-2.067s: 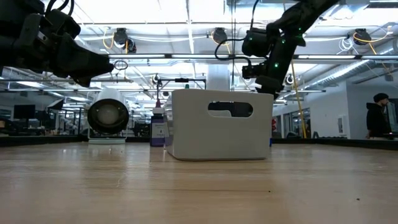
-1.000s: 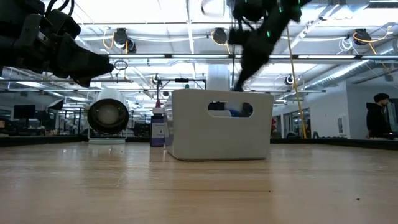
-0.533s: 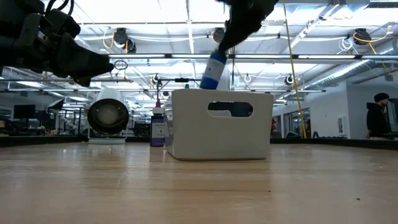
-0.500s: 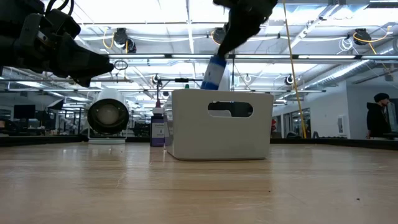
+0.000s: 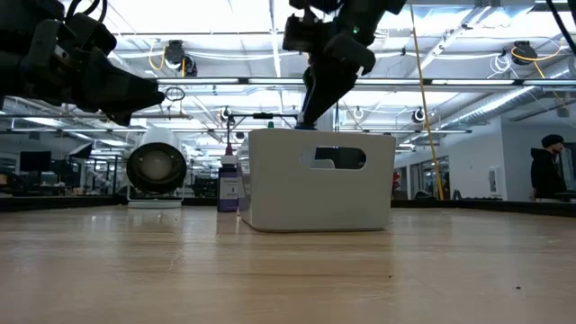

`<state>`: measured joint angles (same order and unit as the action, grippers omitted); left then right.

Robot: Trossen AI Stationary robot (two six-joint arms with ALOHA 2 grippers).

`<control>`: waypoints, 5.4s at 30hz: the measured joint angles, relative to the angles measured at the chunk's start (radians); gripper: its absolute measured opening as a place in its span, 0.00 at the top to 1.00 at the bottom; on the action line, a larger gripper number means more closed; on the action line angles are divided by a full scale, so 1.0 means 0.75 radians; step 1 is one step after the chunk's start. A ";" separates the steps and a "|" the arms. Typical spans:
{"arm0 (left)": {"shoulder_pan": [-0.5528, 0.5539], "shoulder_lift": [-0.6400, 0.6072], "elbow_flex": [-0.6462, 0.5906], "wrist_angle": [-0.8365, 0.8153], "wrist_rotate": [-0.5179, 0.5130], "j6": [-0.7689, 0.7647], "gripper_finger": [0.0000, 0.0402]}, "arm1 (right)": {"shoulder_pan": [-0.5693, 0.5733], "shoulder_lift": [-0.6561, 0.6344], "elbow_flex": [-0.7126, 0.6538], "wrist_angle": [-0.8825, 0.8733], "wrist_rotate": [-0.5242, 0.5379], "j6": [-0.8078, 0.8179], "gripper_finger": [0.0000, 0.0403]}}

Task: Pick & Place food coloring
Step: Put the big blue food coloring bottle into the bin, then put the black food coloring bottle into the bin

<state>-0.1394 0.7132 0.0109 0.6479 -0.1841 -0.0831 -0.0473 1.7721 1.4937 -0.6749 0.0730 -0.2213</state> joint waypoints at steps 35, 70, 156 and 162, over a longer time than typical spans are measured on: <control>0.000 0.000 0.000 -0.002 0.000 0.000 0.71 | -0.068 0.134 -0.013 -0.006 -0.138 0.001 0.73; 0.000 0.000 -0.001 0.066 0.000 -0.114 0.71 | 0.024 -0.566 -0.439 0.255 -0.029 0.315 0.46; -0.292 0.816 1.253 -2.179 0.131 -1.297 0.47 | 0.022 -1.704 -1.922 1.772 0.077 0.189 0.49; -0.198 0.859 1.242 -2.221 0.367 -1.225 0.30 | 0.022 -1.704 -1.922 1.757 0.078 0.206 0.49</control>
<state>-0.2878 1.3575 0.9424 -1.0180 0.0914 -1.0016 -0.0310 0.4938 0.0525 0.6427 0.1313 -0.0664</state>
